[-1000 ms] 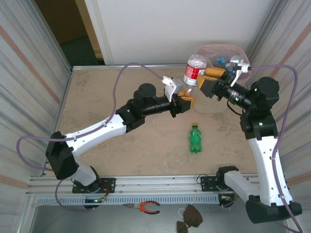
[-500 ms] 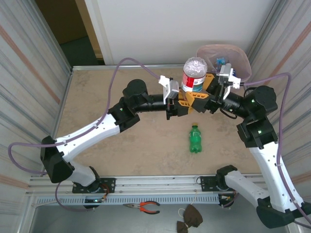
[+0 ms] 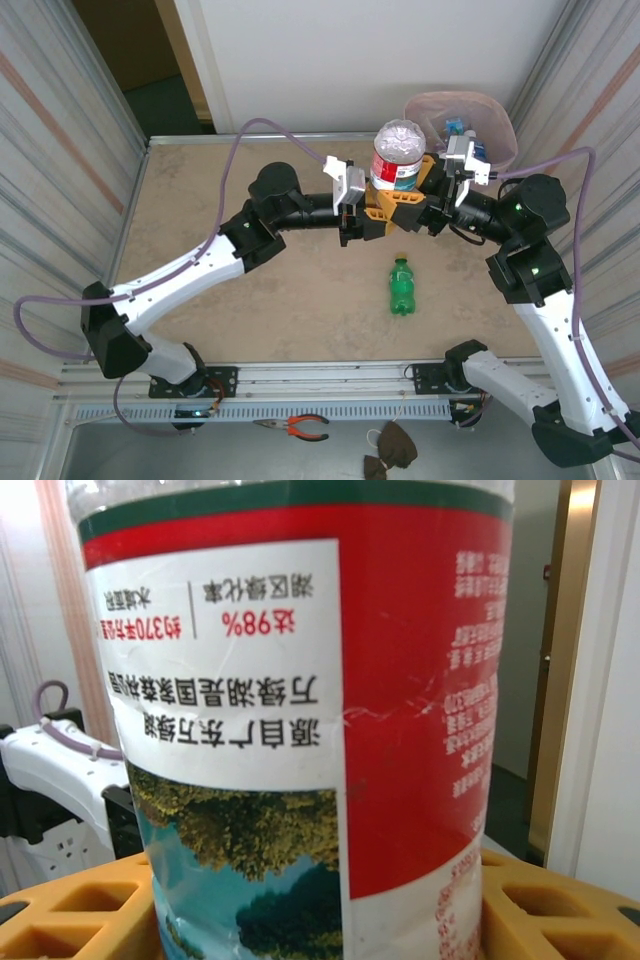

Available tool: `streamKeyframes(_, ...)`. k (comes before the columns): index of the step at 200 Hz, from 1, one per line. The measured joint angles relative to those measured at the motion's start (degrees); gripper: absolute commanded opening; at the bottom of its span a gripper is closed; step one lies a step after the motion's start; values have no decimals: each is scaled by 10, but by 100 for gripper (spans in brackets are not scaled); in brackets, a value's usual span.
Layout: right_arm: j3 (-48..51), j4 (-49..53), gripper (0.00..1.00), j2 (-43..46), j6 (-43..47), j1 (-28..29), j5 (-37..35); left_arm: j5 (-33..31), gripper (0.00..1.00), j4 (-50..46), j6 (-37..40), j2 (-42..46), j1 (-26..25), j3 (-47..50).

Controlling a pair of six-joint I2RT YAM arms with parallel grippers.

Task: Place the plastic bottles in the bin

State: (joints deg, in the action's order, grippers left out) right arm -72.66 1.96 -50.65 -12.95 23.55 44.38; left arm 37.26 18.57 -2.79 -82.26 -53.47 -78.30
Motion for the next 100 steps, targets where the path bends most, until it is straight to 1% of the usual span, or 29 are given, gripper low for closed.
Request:
streamKeyframes(22, -2, 2, 55, 0, 2, 2, -8, -5, 61, 8, 1, 6, 0, 4)
streamKeyframes(49, -17, 13, 53, -4, 7, 2, -23, -21, 71, 13, 5, 20, 0, 17)
streamKeyframes(76, -46, 37, 52, -15, 30, 2, -47, -42, 73, 14, 7, 37, 0, 35)
streamKeyframes(100, -87, 75, 51, -33, 61, 2, -87, -60, 73, 12, 7, 54, 0, 55)
